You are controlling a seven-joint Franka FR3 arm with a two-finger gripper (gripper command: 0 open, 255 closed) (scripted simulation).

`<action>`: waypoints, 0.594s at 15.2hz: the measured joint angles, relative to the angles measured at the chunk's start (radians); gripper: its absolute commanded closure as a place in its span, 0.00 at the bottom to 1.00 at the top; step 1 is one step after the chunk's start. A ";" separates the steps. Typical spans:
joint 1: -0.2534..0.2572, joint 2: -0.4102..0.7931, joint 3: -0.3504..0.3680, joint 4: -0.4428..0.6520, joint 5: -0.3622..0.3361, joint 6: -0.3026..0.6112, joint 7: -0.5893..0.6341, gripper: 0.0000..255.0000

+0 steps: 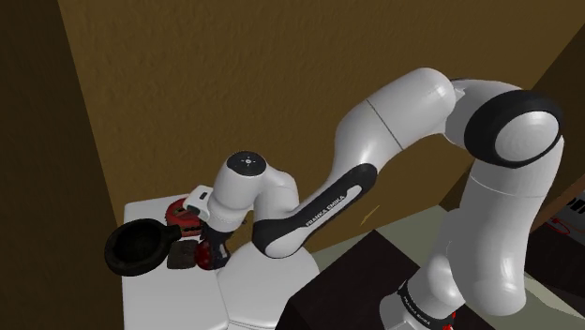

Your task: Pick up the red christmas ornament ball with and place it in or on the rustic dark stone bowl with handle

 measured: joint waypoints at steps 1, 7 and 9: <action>-0.004 -0.013 0.006 -0.003 0.009 -0.009 -0.007 1.00; -0.025 -0.077 0.036 0.003 0.065 -0.075 -0.053 1.00; -0.030 -0.100 0.044 0.002 0.083 -0.096 -0.066 1.00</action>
